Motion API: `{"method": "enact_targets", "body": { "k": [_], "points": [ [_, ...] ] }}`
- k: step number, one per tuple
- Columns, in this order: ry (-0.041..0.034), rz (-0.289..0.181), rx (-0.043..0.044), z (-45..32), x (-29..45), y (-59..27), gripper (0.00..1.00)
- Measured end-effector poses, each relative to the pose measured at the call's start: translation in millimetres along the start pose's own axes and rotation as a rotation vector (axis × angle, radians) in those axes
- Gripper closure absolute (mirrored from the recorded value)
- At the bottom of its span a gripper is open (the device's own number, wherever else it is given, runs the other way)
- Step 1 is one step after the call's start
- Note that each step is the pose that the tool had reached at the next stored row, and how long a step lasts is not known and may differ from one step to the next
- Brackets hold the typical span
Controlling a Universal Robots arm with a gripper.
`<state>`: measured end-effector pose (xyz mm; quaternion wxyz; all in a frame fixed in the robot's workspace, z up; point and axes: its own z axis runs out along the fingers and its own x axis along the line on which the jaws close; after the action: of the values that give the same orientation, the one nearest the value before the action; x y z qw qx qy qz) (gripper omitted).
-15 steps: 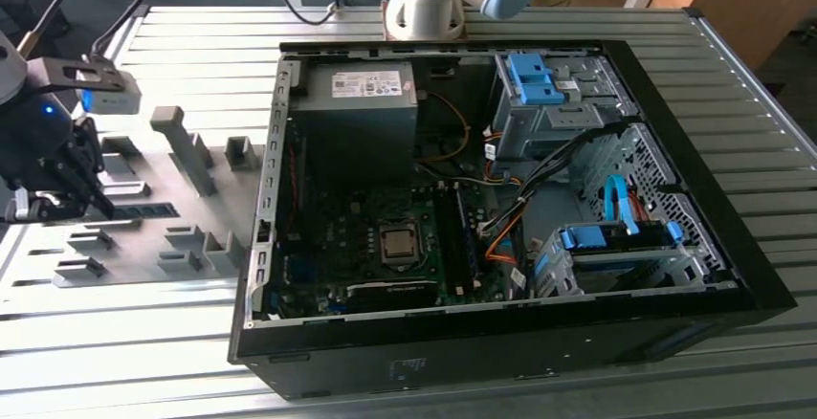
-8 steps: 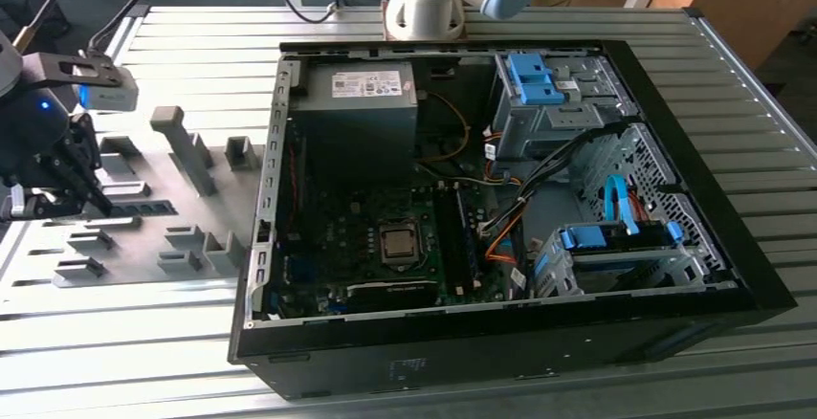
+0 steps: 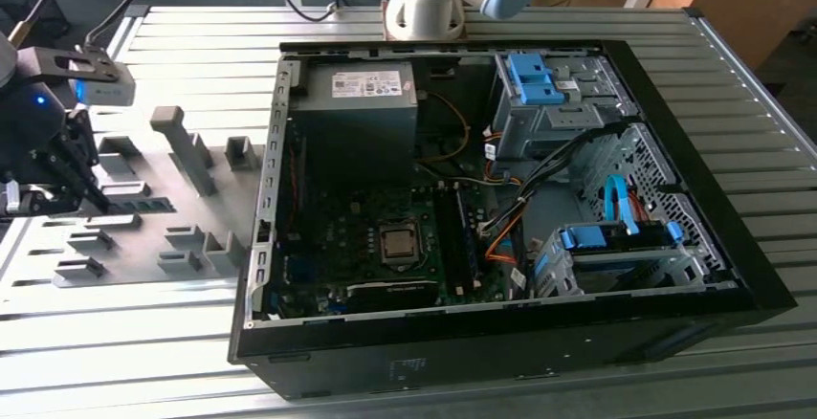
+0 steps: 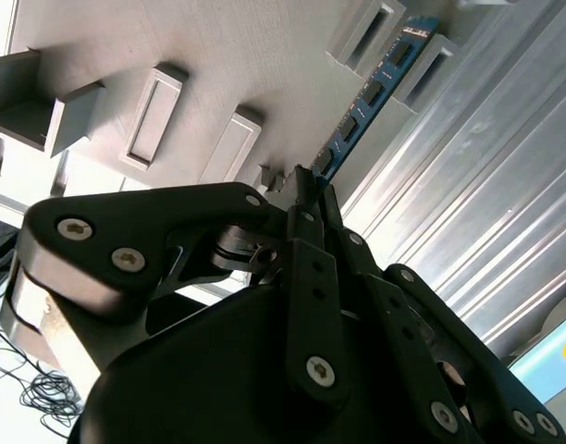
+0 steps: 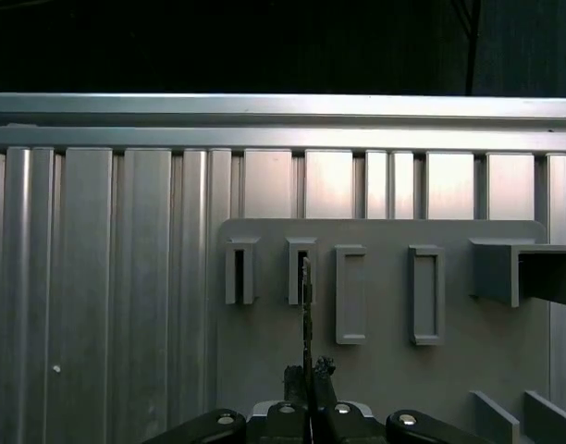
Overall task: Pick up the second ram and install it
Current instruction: 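Pick up the second ram and move it above second insertion slot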
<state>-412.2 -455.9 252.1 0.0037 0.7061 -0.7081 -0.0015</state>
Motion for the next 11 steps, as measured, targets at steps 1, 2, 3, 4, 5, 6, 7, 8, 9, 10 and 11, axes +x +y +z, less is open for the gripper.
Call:
{"method": "enact_targets", "body": {
  "k": [1, 2, 3, 4, 5, 6, 7, 8, 9, 10, 11],
  "points": [
    [0.0000, 0.000, 0.0000, -0.7, 0.0, 0.0, 0.86],
    [0.0000, 0.000, 0.0000, -1.4, 0.0, 0.0, 0.86],
    [0.0000, 0.000, 0.0000, -2.1, 0.0, 0.0, 0.86],
    [0.0000, 0.000, 0.0000, -2.7, 0.0, 0.0, 0.86],
    [0.0000, 0.000, 0.0000, -3.4, 0.0, 0.0, 0.86],
    [0.0001, 0.000, -0.0001, -4.0, 0.0, 0.0, 0.86],
    [0.0000, 0.000, 0.0000, -4.6, 0.0, 0.0, 0.86],
    [0.0001, 0.000, -0.0001, -5.3, 0.0, 0.1, 0.86],
    [0.0000, 0.000, -0.0001, -6.0, 0.0, 0.0, 0.86],
    [0.0000, 0.000, 0.0000, -6.6, 0.0, 0.1, 0.86],
    [0.0000, 0.000, -0.0001, -7.3, 0.0, 0.1, 0.86]
  ]
}}
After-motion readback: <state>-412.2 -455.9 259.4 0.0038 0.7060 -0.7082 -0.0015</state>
